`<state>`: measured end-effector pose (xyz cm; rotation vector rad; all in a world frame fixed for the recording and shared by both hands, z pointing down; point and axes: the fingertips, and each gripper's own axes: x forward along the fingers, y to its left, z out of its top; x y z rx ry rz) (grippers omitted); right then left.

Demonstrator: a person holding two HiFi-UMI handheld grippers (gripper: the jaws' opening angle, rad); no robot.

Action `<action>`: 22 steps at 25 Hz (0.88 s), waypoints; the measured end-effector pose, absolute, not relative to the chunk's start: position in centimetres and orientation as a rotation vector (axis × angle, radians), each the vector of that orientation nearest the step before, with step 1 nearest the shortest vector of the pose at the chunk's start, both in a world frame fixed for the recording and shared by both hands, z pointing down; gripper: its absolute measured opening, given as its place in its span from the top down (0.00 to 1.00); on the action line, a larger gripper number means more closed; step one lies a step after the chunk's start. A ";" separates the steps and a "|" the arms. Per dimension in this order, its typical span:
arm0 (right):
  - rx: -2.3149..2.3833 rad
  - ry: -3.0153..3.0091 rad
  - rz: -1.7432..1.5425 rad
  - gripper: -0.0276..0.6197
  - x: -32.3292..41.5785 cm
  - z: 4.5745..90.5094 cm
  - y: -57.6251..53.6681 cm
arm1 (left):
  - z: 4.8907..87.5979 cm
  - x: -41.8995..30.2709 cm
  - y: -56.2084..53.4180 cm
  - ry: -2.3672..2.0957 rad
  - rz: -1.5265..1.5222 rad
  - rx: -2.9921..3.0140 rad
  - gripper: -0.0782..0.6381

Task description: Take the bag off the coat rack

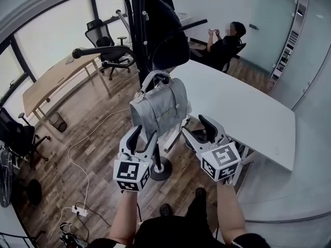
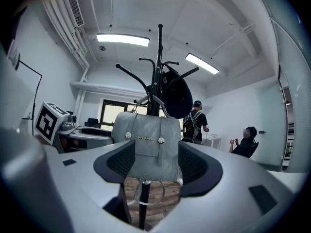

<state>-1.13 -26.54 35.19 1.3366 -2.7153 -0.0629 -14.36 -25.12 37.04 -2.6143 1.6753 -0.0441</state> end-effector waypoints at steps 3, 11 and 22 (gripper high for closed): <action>1.277 -2.743 -0.055 0.53 -1.5 35.4 -27.6 | 37.4 -13.7 -25.5 1.659 -0.039 -2.628 0.55; 1.032 -2.838 0.010 0.49 -3.1 36.5 -31.6 | 38.4 -13.2 -27.1 1.832 -0.078 -2.535 0.51; 0.650 -2.932 0.023 0.47 -6.5 37.7 -34.5 | 38.7 -15.2 -28.5 2.087 -0.089 -2.373 0.47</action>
